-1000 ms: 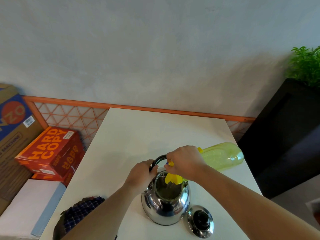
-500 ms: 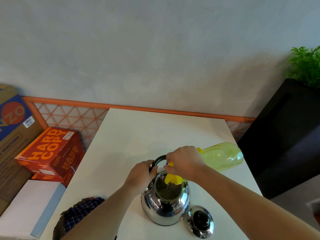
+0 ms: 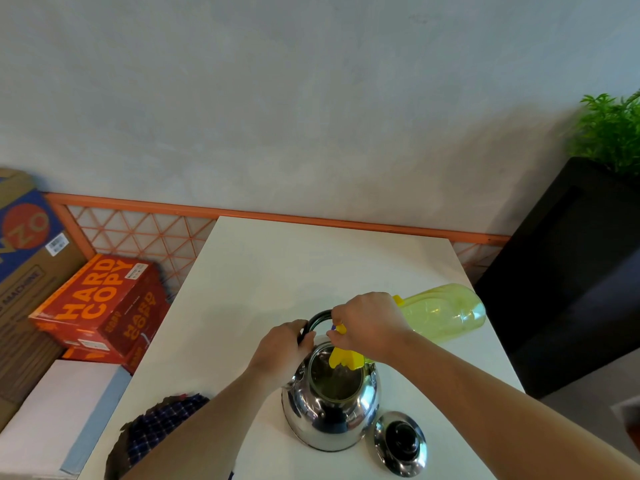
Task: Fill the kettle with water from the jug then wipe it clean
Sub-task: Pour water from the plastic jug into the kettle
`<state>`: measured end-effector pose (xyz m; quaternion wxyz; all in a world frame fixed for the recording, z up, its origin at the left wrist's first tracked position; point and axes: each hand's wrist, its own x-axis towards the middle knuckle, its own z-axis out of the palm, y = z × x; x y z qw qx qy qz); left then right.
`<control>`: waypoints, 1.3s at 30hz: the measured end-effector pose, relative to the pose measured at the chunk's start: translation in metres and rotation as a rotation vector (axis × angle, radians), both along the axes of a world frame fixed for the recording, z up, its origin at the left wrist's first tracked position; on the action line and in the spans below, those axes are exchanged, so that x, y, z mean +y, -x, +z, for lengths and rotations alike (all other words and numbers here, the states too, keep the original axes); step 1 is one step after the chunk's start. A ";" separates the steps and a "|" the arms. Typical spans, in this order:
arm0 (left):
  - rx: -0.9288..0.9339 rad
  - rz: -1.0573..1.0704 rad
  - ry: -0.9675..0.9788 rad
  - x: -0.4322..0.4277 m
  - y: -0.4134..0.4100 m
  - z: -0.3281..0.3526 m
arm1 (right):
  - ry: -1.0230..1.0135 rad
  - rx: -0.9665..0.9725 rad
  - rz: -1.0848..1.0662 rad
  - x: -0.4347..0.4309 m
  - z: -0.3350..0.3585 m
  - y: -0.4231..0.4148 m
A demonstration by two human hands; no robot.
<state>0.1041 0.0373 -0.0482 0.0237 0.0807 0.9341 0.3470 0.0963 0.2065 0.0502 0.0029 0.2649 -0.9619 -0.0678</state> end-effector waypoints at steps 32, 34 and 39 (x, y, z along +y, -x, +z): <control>-0.011 0.012 -0.020 -0.001 0.001 -0.003 | 0.005 0.001 0.017 -0.001 -0.004 0.003; -0.011 0.011 -0.018 -0.001 0.001 -0.003 | 0.004 0.001 0.017 -0.001 -0.004 0.003; -0.006 0.009 -0.006 0.000 0.001 -0.004 | -0.004 0.007 0.015 -0.001 -0.005 0.003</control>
